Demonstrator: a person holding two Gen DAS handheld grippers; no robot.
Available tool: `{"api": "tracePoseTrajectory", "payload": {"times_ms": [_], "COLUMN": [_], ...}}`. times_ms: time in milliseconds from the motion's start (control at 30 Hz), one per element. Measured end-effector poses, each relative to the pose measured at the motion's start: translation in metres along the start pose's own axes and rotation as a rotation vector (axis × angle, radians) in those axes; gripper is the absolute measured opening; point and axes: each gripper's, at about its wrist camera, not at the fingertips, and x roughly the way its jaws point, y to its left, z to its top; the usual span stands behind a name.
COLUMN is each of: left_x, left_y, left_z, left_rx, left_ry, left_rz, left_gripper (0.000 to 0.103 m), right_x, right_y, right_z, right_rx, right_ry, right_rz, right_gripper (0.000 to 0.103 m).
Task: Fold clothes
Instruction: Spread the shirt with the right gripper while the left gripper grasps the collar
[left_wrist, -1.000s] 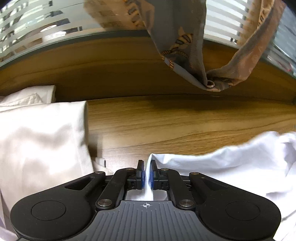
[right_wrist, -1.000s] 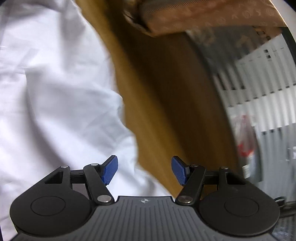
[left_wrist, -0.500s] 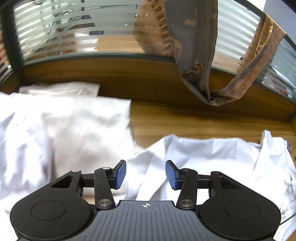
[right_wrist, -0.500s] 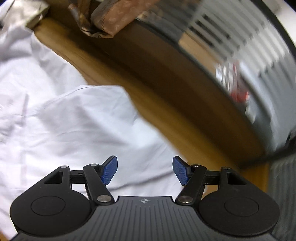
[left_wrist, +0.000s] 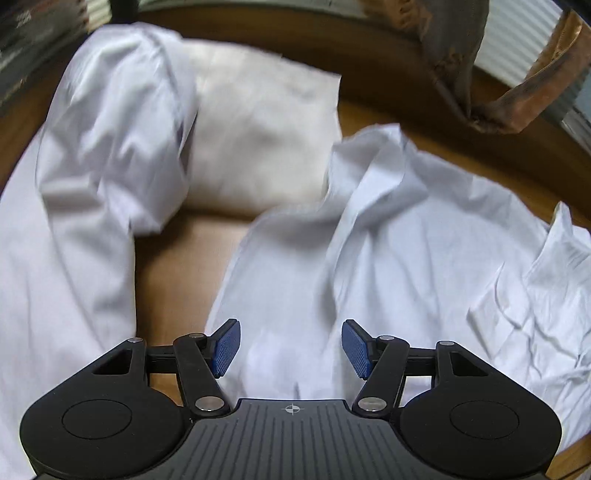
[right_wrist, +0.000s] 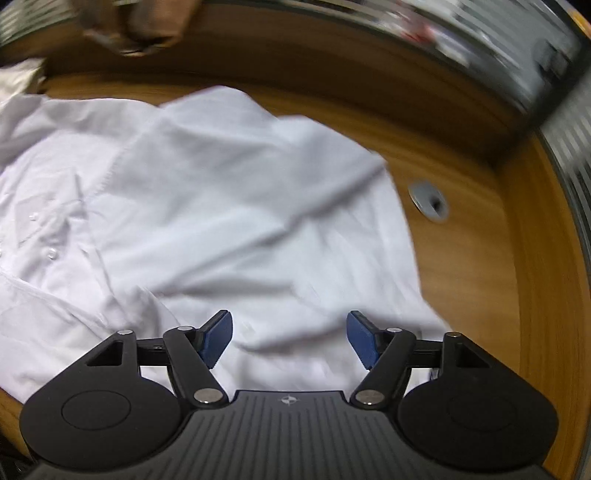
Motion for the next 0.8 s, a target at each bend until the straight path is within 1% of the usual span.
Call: {"api": "tracePoseTrajectory", "payload": {"times_ms": [67, 133, 167, 233, 267, 300, 333, 367, 400, 433, 467, 500, 567, 667, 800], "left_x": [-0.001, -0.001, 0.001, 0.006, 0.009, 0.012, 0.015, 0.019, 0.021, 0.023, 0.025, 0.026, 0.030, 0.035, 0.041], "left_y": [-0.003, -0.009, -0.012, -0.019, -0.024, -0.029, -0.035, -0.042, -0.049, -0.056, -0.062, -0.068, -0.080, -0.099, -0.123], "left_z": [-0.009, -0.017, -0.021, -0.028, -0.032, -0.036, -0.038, -0.041, -0.043, -0.044, -0.044, -0.043, -0.042, -0.040, -0.037], "left_rx": [-0.026, -0.047, -0.049, -0.042, -0.035, -0.028, -0.011, 0.009, 0.033, 0.058, 0.075, 0.089, 0.115, 0.155, 0.208], "left_ry": [0.011, 0.028, 0.042, 0.070, 0.080, 0.091, 0.100, 0.110, 0.110, 0.107, 0.106, 0.107, 0.107, 0.107, 0.108], "left_rz": [-0.023, -0.067, -0.094, -0.138, -0.155, -0.173, -0.166, -0.150, -0.135, -0.120, -0.122, -0.131, -0.149, -0.175, -0.211], "left_gripper": [0.067, 0.070, 0.073, 0.072, 0.067, 0.056, 0.051, 0.043, 0.040, 0.038, 0.036, 0.035, 0.034, 0.034, 0.035], "right_x": [0.002, 0.005, 0.008, 0.018, 0.023, 0.028, 0.034, 0.038, 0.040, 0.041, 0.042, 0.042, 0.042, 0.042, 0.044], "right_y": [-0.011, -0.022, -0.026, -0.029, -0.028, -0.025, -0.021, -0.018, -0.017, -0.019, -0.022, -0.028, -0.041, -0.063, -0.084], "right_z": [-0.019, -0.038, -0.046, -0.057, -0.062, -0.066, -0.069, -0.072, -0.074, -0.075, -0.076, -0.077, -0.078, -0.080, -0.080], "right_rx": [0.041, 0.078, 0.095, 0.103, 0.088, 0.064, 0.041, 0.017, -0.003, -0.009, 0.002, 0.019, 0.057, 0.107, 0.138], "right_ry": [0.017, 0.032, 0.038, 0.059, 0.074, 0.089, 0.105, 0.117, 0.119, 0.120, 0.122, 0.126, 0.130, 0.129, 0.149], "right_rz": [-0.019, -0.024, -0.024, -0.037, -0.050, -0.066, -0.081, -0.097, -0.112, -0.121, -0.128, -0.134, -0.140, -0.144, -0.191], "right_gripper": [0.077, 0.077, 0.079, 0.081, 0.081, 0.080, 0.080, 0.079, 0.077, 0.076, 0.073, 0.071, 0.071, 0.074, 0.079]}}
